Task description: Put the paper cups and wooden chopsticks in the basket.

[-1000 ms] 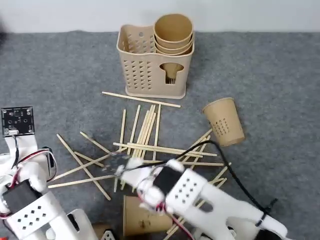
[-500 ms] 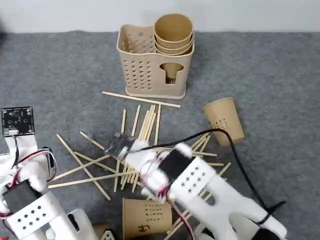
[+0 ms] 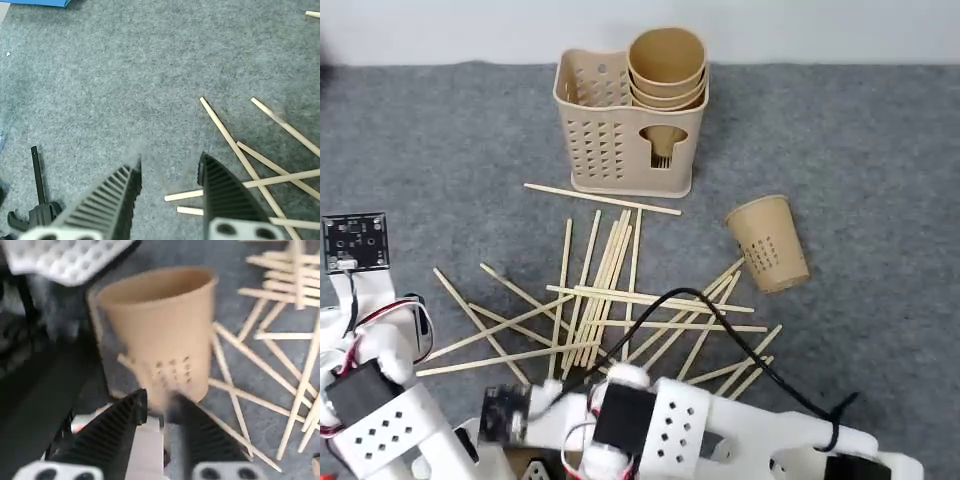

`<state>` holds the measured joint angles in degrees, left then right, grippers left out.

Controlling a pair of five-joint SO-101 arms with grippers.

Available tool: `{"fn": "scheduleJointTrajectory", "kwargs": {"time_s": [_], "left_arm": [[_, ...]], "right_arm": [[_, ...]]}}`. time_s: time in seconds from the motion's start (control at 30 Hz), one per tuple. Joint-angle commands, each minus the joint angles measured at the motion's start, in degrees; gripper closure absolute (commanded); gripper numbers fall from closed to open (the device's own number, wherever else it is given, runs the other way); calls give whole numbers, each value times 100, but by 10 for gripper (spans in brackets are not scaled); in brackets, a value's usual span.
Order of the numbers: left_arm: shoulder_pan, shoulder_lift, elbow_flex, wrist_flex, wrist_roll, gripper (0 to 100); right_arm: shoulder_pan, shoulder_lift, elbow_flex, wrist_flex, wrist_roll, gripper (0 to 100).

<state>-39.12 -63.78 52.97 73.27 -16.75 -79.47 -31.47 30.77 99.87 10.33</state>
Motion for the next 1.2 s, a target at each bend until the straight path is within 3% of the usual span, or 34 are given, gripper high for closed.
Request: {"fn": "scheduleJointTrajectory", "kwargs": {"time_s": [0.0, 0.3, 0.47, 0.63, 0.83, 1.17], "left_arm": [[0, -79, -22, 26, 53, 823], [18, -70, -22, 26, 53, 823], [105, -79, -22, 26, 53, 823], [97, -79, -22, 26, 62, 823], [88, -79, -22, 26, 62, 823], [88, -79, -22, 26, 62, 823]], "right_arm": [[-189, -110, -352, 215, 0, 760], [-664, -101, -308, -295, -246, 764], [-576, -92, 440, -664, -273, 764], [163, -92, 1336, -1411, -237, 764], [752, -92, 1495, -1534, -176, 764], [2993, -92, 1952, -2703, 1697, 765]]}}
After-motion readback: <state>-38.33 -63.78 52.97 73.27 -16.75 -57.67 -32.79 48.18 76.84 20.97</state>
